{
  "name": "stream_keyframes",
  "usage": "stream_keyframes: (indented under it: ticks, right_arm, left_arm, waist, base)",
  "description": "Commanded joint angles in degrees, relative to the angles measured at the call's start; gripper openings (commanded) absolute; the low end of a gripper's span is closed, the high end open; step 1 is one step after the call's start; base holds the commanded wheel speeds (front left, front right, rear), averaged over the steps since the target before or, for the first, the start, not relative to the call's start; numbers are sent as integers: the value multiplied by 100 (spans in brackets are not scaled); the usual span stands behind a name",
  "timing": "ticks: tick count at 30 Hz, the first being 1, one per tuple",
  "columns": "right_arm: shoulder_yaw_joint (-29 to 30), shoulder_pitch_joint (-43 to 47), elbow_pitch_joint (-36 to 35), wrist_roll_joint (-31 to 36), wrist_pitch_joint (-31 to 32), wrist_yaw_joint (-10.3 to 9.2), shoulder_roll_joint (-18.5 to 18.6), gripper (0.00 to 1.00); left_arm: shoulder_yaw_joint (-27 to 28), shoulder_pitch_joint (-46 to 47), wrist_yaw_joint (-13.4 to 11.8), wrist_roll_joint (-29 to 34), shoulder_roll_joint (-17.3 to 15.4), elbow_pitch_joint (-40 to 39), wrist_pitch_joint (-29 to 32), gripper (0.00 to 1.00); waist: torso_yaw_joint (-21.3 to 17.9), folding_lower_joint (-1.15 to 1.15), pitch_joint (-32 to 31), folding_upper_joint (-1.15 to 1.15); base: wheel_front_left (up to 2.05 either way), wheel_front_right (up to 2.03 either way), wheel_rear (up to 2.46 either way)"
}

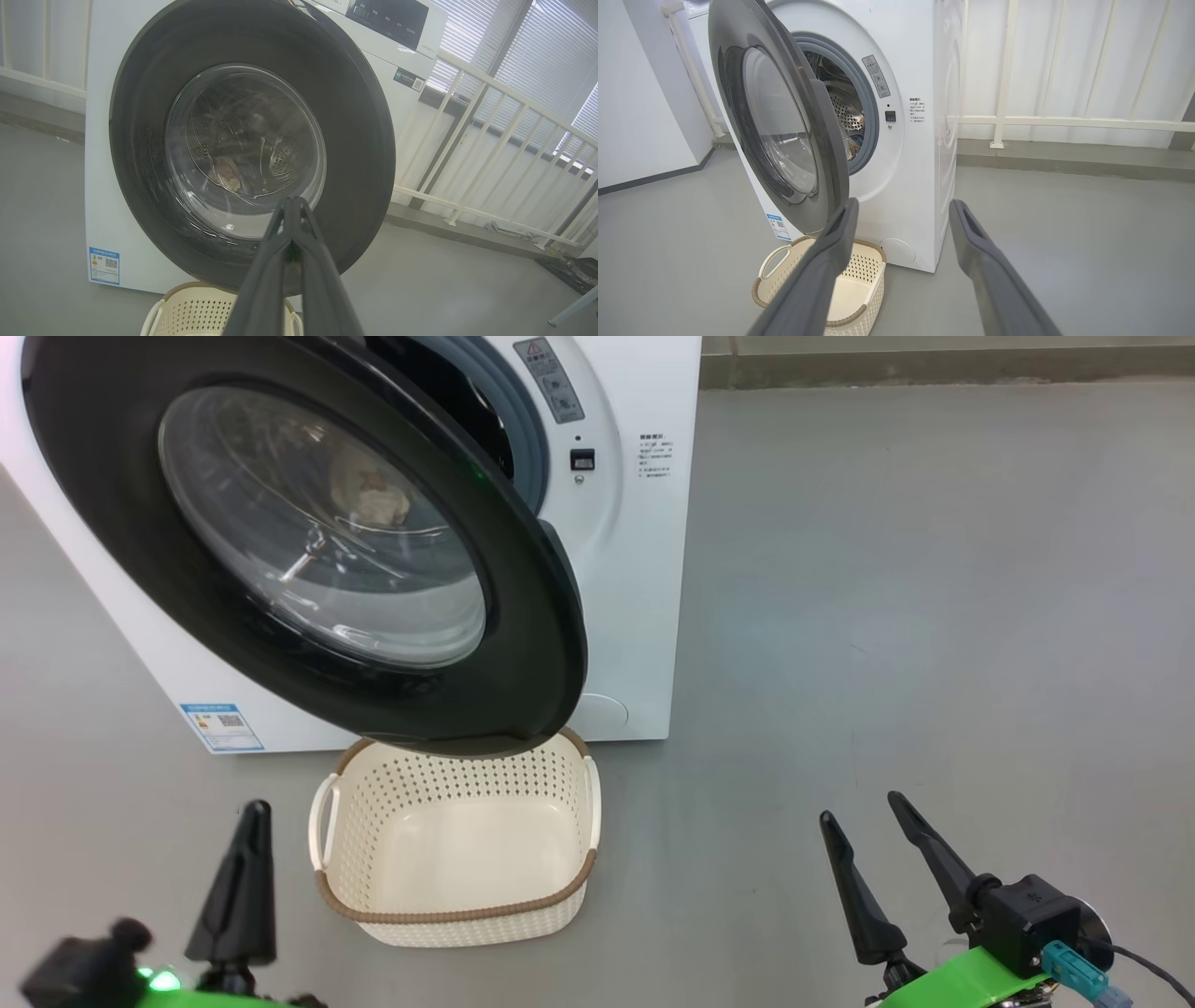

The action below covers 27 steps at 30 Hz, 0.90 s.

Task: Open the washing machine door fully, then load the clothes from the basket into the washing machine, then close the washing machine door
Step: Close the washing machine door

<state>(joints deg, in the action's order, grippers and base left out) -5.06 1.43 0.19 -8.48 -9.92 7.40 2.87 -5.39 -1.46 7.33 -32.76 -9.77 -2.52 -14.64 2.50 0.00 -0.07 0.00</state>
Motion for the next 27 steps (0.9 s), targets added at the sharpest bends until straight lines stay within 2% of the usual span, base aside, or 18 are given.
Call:
stream_keyframes:
  ticks: [1, 4, 8, 9, 10, 11, 27]
  right_arm:
    - [-160, -79, -159, 19, 0, 9, 0, 100]
    - [-173, -87, -148, 17, 2, 9, 0, 100]
    - [-183, -95, -129, 15, 6, 9, 0, 100]
    - [-182, -94, -125, 14, 6, 9, 0, 100]
    - [-182, -94, -121, 14, 7, 9, 0, 100]
    - [-182, -93, -117, 14, 8, 9, 0, 100]
    - [-199, -98, -88, -18, -6, 9, 0, 100]
  left_arm:
    - [238, 63, 15, 320, -26, -207, -34, 0]
    - [284, -86, 15, 897, 124, -269, -35, 0]
    - [142, -244, 15, 1286, 176, -301, -35, 0]
    - [125, -266, 15, 1353, 180, -310, -35, 4]
    - [97, -290, 15, 1413, 177, -309, -35, 45]
    - [62, -309, 15, 1481, 166, -303, -35, 100]
    - [-241, -317, 15, 1385, 74, -56, -36, 100]
  waist:
    - [-2, 0, 3, 0]
    - [-10, 0, 5, 0]
    - [-24, 0, -4, 0]
    - [-25, 0, -6, 0]
    - [-26, 0, -10, 0]
    - [-27, 0, -13, 0]
    - [-54, 0, -24, 0]
  base:
    - [0, 0, 0]
    - [0, 0, 0]
    - [0, 0, 0]
    - [0, 0, 0]
    - [0, 0, 0]
    - [0, 0, 0]
    - [0, 0, 0]
